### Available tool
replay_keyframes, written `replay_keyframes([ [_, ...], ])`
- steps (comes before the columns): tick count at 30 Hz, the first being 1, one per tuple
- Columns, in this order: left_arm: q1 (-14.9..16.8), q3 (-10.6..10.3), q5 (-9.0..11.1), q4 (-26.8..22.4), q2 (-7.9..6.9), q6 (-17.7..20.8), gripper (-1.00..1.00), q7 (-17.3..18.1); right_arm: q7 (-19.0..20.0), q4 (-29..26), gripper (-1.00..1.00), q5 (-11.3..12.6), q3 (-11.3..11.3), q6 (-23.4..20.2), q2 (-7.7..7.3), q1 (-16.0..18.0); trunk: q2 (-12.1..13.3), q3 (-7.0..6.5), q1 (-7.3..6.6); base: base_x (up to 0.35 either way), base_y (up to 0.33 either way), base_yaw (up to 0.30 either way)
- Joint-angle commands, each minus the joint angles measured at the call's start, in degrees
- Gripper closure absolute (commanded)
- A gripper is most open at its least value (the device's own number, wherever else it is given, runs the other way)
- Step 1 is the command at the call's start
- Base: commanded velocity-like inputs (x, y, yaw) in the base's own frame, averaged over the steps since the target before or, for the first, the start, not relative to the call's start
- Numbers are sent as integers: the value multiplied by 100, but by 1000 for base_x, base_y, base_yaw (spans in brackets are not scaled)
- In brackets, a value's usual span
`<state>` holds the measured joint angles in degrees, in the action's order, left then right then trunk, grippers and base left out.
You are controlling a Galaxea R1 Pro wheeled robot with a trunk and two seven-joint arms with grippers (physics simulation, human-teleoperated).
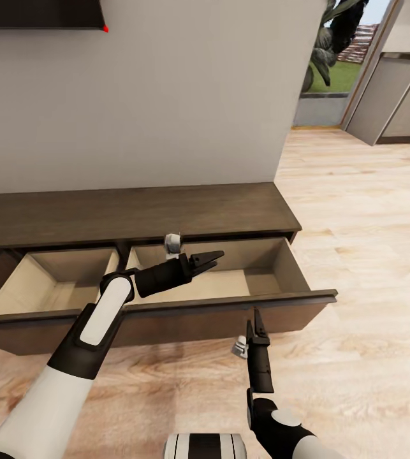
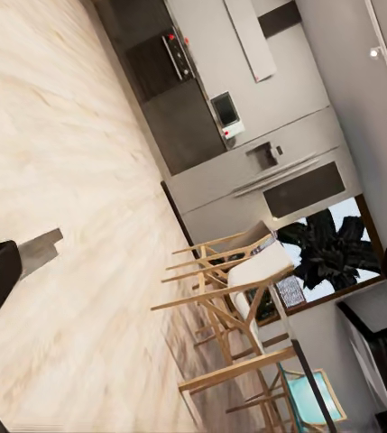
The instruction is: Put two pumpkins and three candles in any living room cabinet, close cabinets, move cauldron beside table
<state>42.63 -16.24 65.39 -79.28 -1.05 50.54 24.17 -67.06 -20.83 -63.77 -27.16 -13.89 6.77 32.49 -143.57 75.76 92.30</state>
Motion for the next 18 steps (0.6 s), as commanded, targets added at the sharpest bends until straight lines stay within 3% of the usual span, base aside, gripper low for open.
replay_keyframes([
  [1, 0, 1, 0, 0, 0, 0, -100, 0, 0, 0, -100, -2, 0, 2, -3, 1, 0, 0, 0, -318, 0, 0],
  [8, 0, 4, 0, 1, 0, 0, -100, 0, 0, 15, -100, -13, 0, 9, -26, -1, 0, 0, 0, -300, 0, 0],
  [18, 0, 4, 0, 4, 3, -5, -100, 0, 32, 62, -100, -21, 0, 30, -27, -2, 0, 0, 0, -26, 0, 0],
])
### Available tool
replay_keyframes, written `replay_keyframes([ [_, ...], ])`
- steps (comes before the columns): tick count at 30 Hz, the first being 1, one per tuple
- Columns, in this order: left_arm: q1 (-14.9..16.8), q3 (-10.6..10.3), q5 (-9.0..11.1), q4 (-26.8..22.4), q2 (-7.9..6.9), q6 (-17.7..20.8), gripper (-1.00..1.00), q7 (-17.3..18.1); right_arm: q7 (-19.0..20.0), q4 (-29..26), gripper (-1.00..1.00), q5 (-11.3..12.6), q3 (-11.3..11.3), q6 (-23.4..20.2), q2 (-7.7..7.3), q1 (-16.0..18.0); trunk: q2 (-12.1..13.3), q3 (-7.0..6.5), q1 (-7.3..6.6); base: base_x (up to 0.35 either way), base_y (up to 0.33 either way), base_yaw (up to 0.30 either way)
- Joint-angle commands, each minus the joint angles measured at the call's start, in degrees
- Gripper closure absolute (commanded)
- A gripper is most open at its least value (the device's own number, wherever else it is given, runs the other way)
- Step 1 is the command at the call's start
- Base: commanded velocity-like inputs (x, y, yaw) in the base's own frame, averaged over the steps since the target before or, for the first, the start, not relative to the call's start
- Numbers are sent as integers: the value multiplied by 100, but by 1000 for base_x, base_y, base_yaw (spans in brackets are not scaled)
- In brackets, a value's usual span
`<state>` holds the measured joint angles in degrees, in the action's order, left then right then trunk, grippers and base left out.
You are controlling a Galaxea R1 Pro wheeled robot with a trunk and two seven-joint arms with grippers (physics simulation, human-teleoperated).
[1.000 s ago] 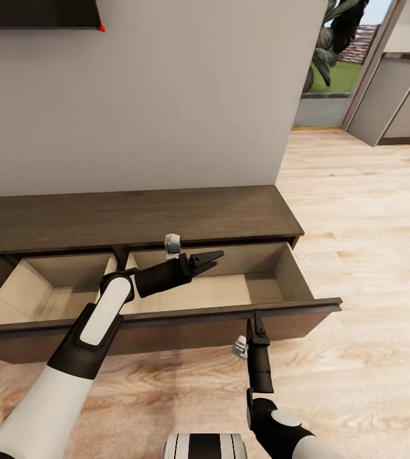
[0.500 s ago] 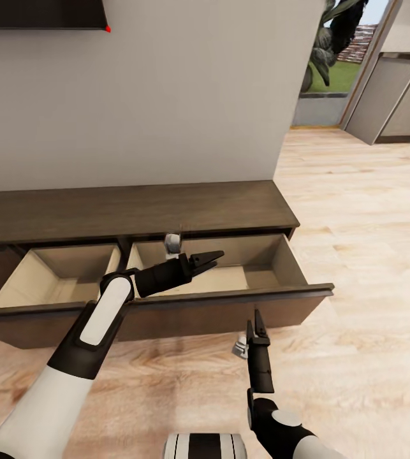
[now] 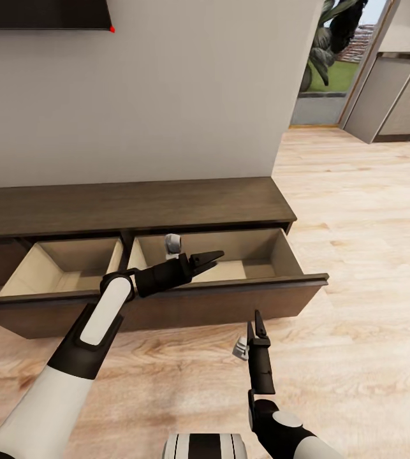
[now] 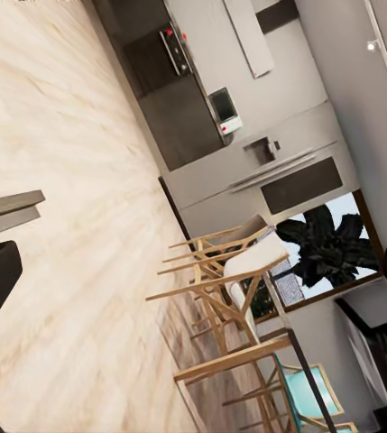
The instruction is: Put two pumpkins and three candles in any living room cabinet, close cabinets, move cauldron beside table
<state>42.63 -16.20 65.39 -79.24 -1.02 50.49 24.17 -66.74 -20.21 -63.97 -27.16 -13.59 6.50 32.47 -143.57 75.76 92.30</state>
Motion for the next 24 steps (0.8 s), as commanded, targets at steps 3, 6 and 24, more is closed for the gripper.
replay_keyframes([
  [3, 0, 2, -33, 18, -3, -9, -100, -19, 2, 6, -100, -1, 0, 6, 0, 2, 0, 0, 0, 0, 0, 0],
  [6, 0, -4, -55, 22, -3, -45, -100, -54, -2, 0, -100, 0, -2, 19, 0, -2, 0, 0, 0, 0, 0, 0],
  [24, 12, -7, -378, 48, -1, -57, -100, -72, 860, 9, -100, 373, 46, 1017, -6, -1, 17, -288, -34, 0, 0, 0],
])
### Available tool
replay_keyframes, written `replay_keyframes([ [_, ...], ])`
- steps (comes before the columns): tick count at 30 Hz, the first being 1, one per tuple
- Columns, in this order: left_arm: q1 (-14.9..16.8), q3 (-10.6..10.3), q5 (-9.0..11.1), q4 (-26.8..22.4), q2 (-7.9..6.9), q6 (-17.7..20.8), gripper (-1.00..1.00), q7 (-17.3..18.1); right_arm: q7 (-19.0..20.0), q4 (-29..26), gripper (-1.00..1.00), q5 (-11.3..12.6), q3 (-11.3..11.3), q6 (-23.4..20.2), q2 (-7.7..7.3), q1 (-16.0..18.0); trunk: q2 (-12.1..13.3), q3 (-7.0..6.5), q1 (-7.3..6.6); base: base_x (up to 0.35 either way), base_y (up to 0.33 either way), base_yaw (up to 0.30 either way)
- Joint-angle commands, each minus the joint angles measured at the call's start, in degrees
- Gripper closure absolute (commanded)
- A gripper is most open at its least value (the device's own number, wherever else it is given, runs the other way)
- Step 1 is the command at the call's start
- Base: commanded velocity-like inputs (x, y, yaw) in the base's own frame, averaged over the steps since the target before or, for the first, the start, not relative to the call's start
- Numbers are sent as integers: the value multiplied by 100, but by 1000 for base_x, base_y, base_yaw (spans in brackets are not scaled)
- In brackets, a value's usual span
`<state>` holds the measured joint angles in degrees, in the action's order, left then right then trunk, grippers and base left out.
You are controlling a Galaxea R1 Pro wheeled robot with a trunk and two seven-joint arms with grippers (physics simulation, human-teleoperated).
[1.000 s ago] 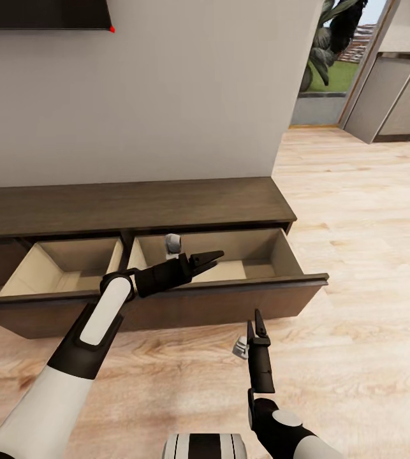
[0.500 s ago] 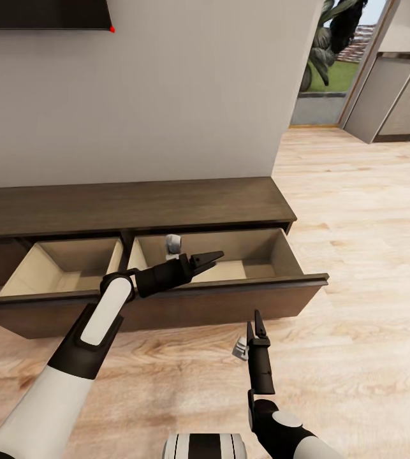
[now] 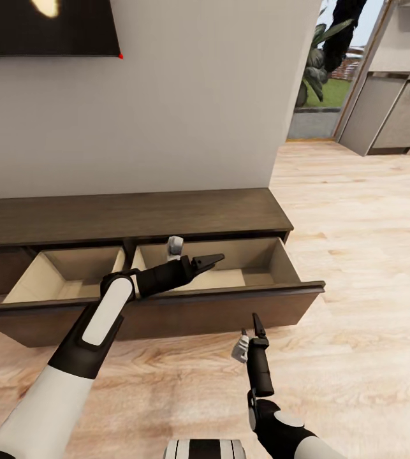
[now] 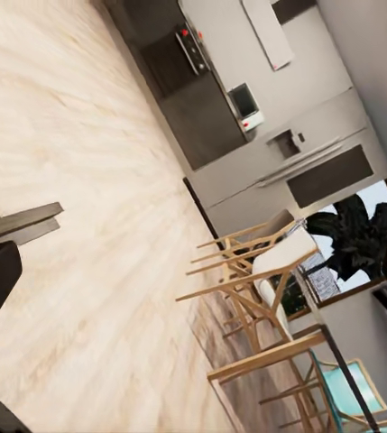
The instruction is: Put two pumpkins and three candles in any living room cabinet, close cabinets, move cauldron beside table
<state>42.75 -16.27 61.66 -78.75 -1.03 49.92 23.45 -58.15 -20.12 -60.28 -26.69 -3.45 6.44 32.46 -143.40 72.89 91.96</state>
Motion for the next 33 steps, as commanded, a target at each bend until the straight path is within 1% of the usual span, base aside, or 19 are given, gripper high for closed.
replay_keyframes([
  [1, 4, -25, -76, 12, 4, 0, -100, -2, 257, 33, -100, 598, 2, 175, -18, 0, 2, -23, -2, 0, 0, 0],
  [3, 8, -40, -96, 16, 4, 0, -100, 0, 577, 39, -100, 1132, -1, 284, -90, 1, 4, -67, -7, 0, 0, 0],
  [4, 14, -45, -111, 17, 7, 0, -100, 1, 817, 40, -100, 1548, 0, 423, -172, -1, 6, -89, -10, 0, 0, 0],
  [5, 19, -57, -134, 17, 13, 0, -100, -2, 938, 41, -100, 1776, -1, 505, -219, 0, 7, -111, -13, 0, 0, 0],
  [6, 22, -65, -152, 17, 23, 0, -100, -3, 985, 40, -100, 1874, -2, 534, -242, 2, 8, -134, -15, 0, 0, 0],
  [7, 27, -93, -260, 22, 74, 0, -100, -5, 1095, 36, -100, 2117, 2, 588, -303, 1, 10, -156, -18, 0, 0, 0],
  [8, 30, -107, -352, 24, 109, 0, -100, -6, 1146, 41, -100, 2233, 3, 605, -331, 1, 11, -178, -20, 0, 0, 0],
  [12, 39, -126, -1023, 31, 380, 5, -100, -7, 1516, 59, -100, 2684, 6, 578, -538, -4, 39, -264, -42, 0, 0, 0],
  [13, 40, -136, -1328, 34, 497, 5, -100, -9, 1683, 82, -100, 2945, 6, 556, -616, -13, 80, -282, -64, 0, 0, 0],
  [14, 40, -150, -1455, 34, 529, 4, -100, -11, 1741, 118, -100, 3065, 6, 527, -639, -19, 120, -300, -86, 0, 0, 0],
  [17, 41, -201, -1690, 42, 574, 1, -100, -14, 1947, 307, -100, 3411, 6, 237, -655, -27, 240, -354, -152, 0, 0, 0],
  [20, 40, -215, -1741, 44, 584, 0, -100, -16, 2103, 363, -100, 3537, 18, -135, -673, -29, 360, -408, -218, 0, 0, 0],
  [22, 40, -214, -1757, 44, 584, 2, -100, -16, 2699, 338, -100, 3550, 216, -207, -800, -29, 440, -444, -262, 0, 0, 0],
  [23, 40, -213, -1758, 44, 583, 3, -100, -16, 2852, 327, -100, 3550, 281, -208, -844, -29, 481, -462, -284, 0, 0, 0],
  [24, 40, -212, -1760, 43, 578, 8, -100, -21, 3180, 300, -100, 3550, 443, -208, -945, -26, 521, -479, -306, 0, 0, 0],
  [27, 62, -204, -1769, 31, 580, 30, -100, -42, 4171, 71, -100, 3546, 1148, -209, -1272, -22, 641, -533, -372, 0, 0, 0],
  [30, 183, -203, -1738, 21, 585, 67, -100, -89, 5107, -377, -100, 3534, 1923, -237, -1487, -21, 761, -587, -437, 0, 0, 0],
  [32, 241, -208, -1724, 19, 594, 81, -100, -111, 5861, -600, -100, 3521, 2309, -255, -1630, -20, 842, -623, -481, 0, 0, 0],
  [33, 251, -208, -1722, 19, 599, 88, -100, -118, 6139, -646, -100, 3522, 2386, -261, -1701, -20, 882, -641, -503, 0, 0, 0],
])
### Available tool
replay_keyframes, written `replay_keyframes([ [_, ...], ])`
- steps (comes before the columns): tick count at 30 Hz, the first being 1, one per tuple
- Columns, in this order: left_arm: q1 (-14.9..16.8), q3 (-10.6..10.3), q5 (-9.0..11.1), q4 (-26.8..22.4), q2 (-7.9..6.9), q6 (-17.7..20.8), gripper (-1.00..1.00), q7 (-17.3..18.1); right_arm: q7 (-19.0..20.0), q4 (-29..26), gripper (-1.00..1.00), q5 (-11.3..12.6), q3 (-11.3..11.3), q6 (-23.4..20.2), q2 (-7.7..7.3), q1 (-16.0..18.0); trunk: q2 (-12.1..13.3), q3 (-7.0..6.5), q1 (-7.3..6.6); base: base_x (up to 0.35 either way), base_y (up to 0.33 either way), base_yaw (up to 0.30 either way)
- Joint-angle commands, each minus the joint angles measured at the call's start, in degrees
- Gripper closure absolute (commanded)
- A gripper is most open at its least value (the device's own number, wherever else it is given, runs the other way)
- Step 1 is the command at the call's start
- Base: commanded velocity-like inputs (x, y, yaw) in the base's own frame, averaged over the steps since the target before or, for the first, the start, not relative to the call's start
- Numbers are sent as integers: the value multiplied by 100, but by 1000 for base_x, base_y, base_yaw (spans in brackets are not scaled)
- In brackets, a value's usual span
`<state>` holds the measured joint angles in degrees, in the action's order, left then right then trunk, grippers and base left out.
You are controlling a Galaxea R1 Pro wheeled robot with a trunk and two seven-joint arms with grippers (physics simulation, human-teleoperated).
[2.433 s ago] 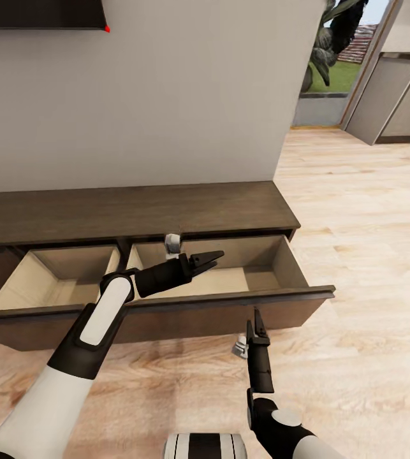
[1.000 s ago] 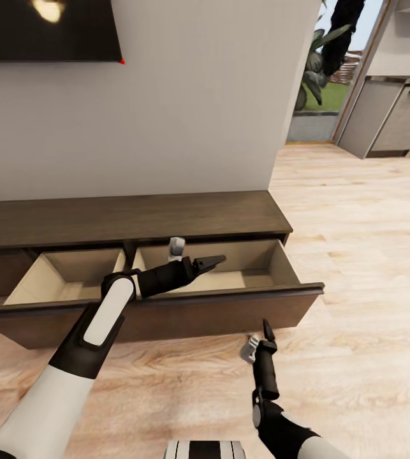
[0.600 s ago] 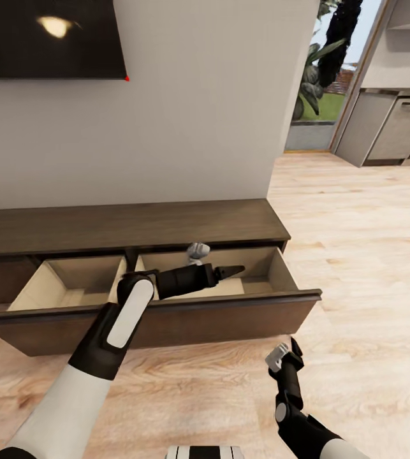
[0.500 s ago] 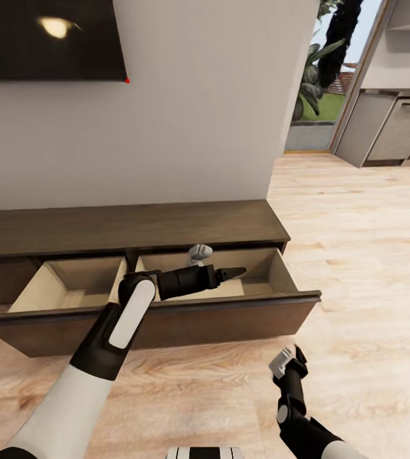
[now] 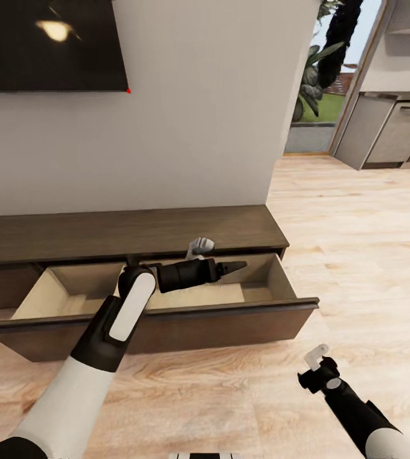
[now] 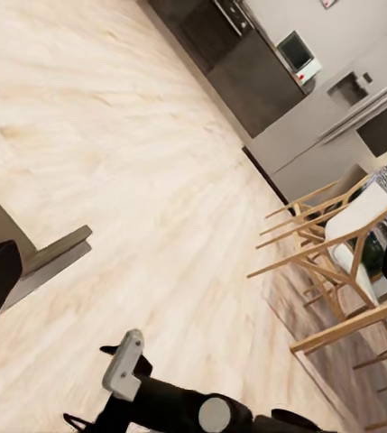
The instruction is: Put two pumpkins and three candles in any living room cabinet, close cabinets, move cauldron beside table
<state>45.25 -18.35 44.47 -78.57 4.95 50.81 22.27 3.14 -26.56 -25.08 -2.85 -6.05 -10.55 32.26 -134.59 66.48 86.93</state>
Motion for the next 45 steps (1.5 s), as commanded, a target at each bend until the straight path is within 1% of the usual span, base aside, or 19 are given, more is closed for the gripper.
replay_keyframes([
  [1, 7, 4, -2, -3, -4, 6, -100, -5, 265, -35, -100, 5, 53, -5, -73, -1, 42, -18, -22, 0, 0, 0],
  [4, 15, 20, -27, -11, -43, 75, -100, -36, 925, -140, -100, 17, 131, -19, -215, -1, 162, -72, -88, 0, 0, 0],
  [6, 14, 38, -44, -28, -137, 345, -100, -118, 1321, -258, -100, 24, 155, -31, -240, -1, 242, -108, -132, 0, 0, 0],
  [7, 8, 49, -45, -19, -523, 555, -100, -208, 1522, -395, -100, 30, 190, -109, -227, -1, 282, -126, -154, 0, 0, 0],
  [8, -5, 42, -47, -7, -649, 580, -100, -235, 1557, -454, -100, 34, 270, -147, -223, -1, 322, -144, -176, 0, 0, 0],
  [9, -17, 39, -49, 2, -706, 589, -100, -260, 1570, -498, -100, 35, 377, -161, -218, -1, 363, -162, -198, 0, 0, 0],
  [10, -41, 36, -51, 9, -813, 597, -100, -322, 1582, -565, -100, 50, 633, -173, -214, -1, 403, -180, -220, 0, 0, 0],
  [11, -47, 34, -53, 11, -863, 599, -100, -349, 1584, -584, -100, 67, 741, -175, -214, -1, 443, -198, -242, 0, 0, 0],
  [15, -108, 16, -42, 27, -1423, 603, -100, -584, 1594, -654, -100, 367, 1641, -161, -211, -1, 603, -270, -330, 0, 0, 0],
  [17, -185, 16, -16, 37, -1716, 594, -100, -603, 1594, -662, -100, 463, 1833, -136, -210, -1, 683, -306, -374, 0, 0, 0],
  [19, -343, 18, -10, 58, -1982, 577, -100, -618, 1594, -665, -100, 504, 1912, -126, -205, -1, 764, -341, -418, 0, 0, 0],
  [23, -401, 38, 4, 57, -2164, 590, -100, -596, 1594, -666, -100, 511, 1926, -130, -198, -1, 924, -413, -506, 0, 0, 0],
  [26, -409, 24, 30, 78, -2156, 593, -100, -588, 1588, -663, -100, 512, 1921, -132, -189, -1, 1044, -467, -571, 0, 0, 0],
  [28, -413, -22, 30, 101, -1952, 590, -100, -597, 1592, -660, -100, 513, 1920, -133, -186, -1, 1125, -503, -615, 0, 0, 0],
  [31, -419, -211, 31, 131, -1794, 592, -100, -608, 1593, -662, -100, 513, 1920, -138, -183, -1, 1245, -557, -681, 0, 0, 0],
  [35, -421, -487, 32, 132, -1756, 590, -100, -608, 1594, -665, -100, 513, 1920, -141, -154, -1, 1405, -629, -769, 0, 0, 0],
  [38, -421, -586, 35, 132, -1747, 588, -100, -610, 1594, -666, -100, 513, 1914, -176, -137, -1, 1526, -683, -835, 0, 0, 0],
  [42, -421, -924, 20, 132, -1624, 586, -100, -627, 1594, -653, -100, 512, 1918, -188, -25, -1, 1686, -754, -923, 0, 0, 0],
  [45, -421, -1065, 10, 132, -1587, 588, -100, -634, 1594, -625, -100, 510, 1919, -176, 0, -1, 1806, -808, -989, 0, 0, 0],
])
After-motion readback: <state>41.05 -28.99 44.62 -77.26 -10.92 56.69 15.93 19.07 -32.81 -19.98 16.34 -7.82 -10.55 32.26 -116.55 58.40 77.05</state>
